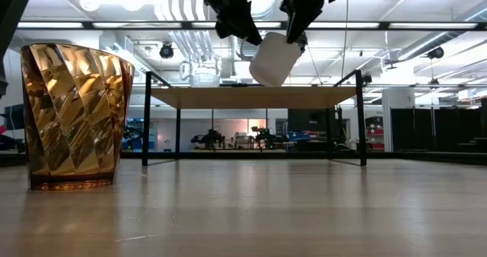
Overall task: Stack small to large cups/mugs on shelf
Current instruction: Put the white mug on the shelf
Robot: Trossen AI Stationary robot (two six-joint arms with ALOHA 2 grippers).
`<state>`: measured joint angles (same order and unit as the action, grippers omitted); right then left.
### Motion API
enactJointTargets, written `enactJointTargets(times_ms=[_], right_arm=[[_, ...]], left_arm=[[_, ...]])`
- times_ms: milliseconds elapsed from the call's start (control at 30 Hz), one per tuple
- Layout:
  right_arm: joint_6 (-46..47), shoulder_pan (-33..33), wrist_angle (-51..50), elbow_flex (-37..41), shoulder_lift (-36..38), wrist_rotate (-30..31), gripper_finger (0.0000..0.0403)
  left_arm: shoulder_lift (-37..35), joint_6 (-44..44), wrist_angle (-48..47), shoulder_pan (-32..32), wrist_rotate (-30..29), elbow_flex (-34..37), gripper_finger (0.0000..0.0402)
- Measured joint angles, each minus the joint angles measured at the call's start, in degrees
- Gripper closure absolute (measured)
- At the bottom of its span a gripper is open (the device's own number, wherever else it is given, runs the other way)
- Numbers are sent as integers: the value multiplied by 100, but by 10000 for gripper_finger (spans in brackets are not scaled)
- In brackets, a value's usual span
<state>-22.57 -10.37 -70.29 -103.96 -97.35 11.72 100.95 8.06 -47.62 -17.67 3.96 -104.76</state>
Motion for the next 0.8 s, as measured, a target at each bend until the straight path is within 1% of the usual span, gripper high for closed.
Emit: enactJointTargets(times_ms=[267, 533, 633, 800], right_arm=[[264, -9, -246, -7, 133, 82, 344], [268, -4, -257, -7, 165, 53, 344], [269, -4, -259, -7, 165, 51, 344], [269, -4, -263, -7, 165, 47, 344]], left_arm=[[13, -14, -141, -63, -2, 27, 370], [-22, -27, -13, -66, -79, 321, 370], [-9, -155, -46, -66, -99, 425, 370], [7, -169, -48, -76, -112, 436, 370]])
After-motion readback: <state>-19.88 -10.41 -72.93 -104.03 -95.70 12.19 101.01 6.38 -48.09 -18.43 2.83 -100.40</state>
